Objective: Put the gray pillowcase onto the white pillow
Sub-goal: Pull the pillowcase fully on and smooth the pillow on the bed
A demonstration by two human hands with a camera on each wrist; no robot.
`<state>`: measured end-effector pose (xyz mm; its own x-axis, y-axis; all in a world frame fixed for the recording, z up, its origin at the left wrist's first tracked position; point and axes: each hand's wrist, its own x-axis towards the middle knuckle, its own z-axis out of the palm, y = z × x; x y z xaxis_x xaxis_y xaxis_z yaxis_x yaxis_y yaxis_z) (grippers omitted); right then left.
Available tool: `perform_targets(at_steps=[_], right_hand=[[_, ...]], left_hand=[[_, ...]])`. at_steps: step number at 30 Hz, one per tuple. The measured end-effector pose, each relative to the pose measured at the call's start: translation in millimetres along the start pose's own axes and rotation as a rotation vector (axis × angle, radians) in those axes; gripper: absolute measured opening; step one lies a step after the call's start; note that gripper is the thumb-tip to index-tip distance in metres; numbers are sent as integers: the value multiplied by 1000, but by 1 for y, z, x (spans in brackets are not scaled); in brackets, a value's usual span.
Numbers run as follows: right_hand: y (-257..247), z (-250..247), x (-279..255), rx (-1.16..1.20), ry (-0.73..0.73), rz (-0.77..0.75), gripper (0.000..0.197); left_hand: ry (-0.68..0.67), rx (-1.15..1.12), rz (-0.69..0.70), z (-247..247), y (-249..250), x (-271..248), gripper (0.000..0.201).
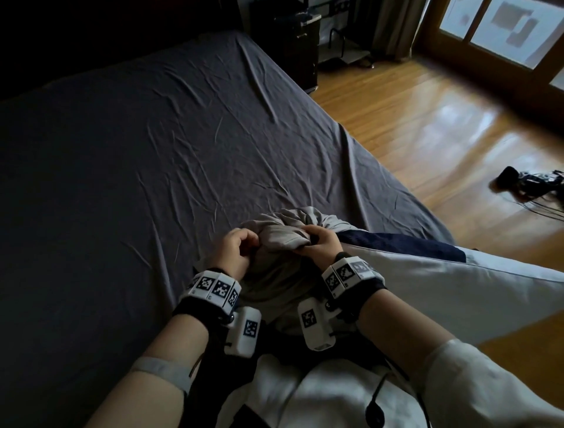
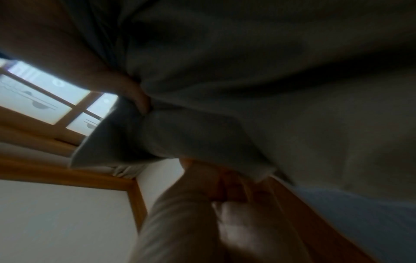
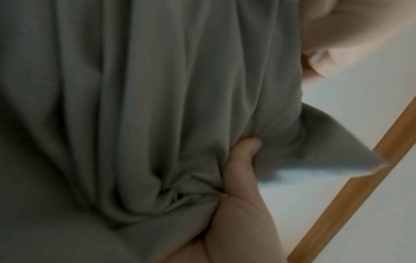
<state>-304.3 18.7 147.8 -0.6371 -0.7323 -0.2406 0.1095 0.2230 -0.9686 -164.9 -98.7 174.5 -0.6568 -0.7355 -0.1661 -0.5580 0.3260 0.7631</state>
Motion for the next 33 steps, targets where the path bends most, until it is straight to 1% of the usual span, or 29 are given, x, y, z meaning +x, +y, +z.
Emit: perform_targets(at_steps=[1, 3, 6, 8, 10, 14, 16, 18, 21, 24, 26, 27, 30, 31, 33], right_hand=[[-1, 0, 0, 3, -4, 2, 51], [-6, 0, 0, -5, -16, 23, 53], [-14, -6, 0, 1, -95, 78, 57], [-18, -13, -1, 27, -155, 115, 61], [-20, -19, -2, 37, -208, 121, 67], [-18, -20, -6, 54, -274, 72, 80], [-14, -16, -7, 25, -280, 51, 89], [-13, -15, -7, 21, -264, 50, 94], [-13, -22, -4, 59, -206, 40, 94], [-12, -27, -2, 73, -237, 13, 94], [-11, -26, -5, 66, -287, 11, 98], [-10, -25, -6, 73, -299, 12, 100], [-4, -26, -10, 146, -294, 28, 101], [-4, -26, -11, 153, -296, 29, 100], [-7, -23, -10, 99, -292, 38, 101]], left_hand=[[-12, 3, 13, -1, 1, -2, 32], [-35, -19, -4, -2, 4, -5, 34], [19, -40, -26, -2, 10, -6, 41], [39, 17, -27, -1, 15, -4, 41], [31, 38, -71, 0, 20, -2, 39], [9, -127, -157, 11, 20, -1, 25], [18, -194, -179, 15, 17, -2, 19], [38, -242, -192, 17, 14, -1, 23], [99, -357, -195, 16, 16, 0, 19], [121, -408, -183, 17, 17, -1, 16], [91, -386, -191, 18, 19, -4, 19], [72, -336, -188, 18, 20, -5, 19], [5, -36, -130, 16, 25, -5, 12], [-5, 2, -123, 15, 25, -4, 10], [5, -11, -125, 14, 25, -3, 11]])
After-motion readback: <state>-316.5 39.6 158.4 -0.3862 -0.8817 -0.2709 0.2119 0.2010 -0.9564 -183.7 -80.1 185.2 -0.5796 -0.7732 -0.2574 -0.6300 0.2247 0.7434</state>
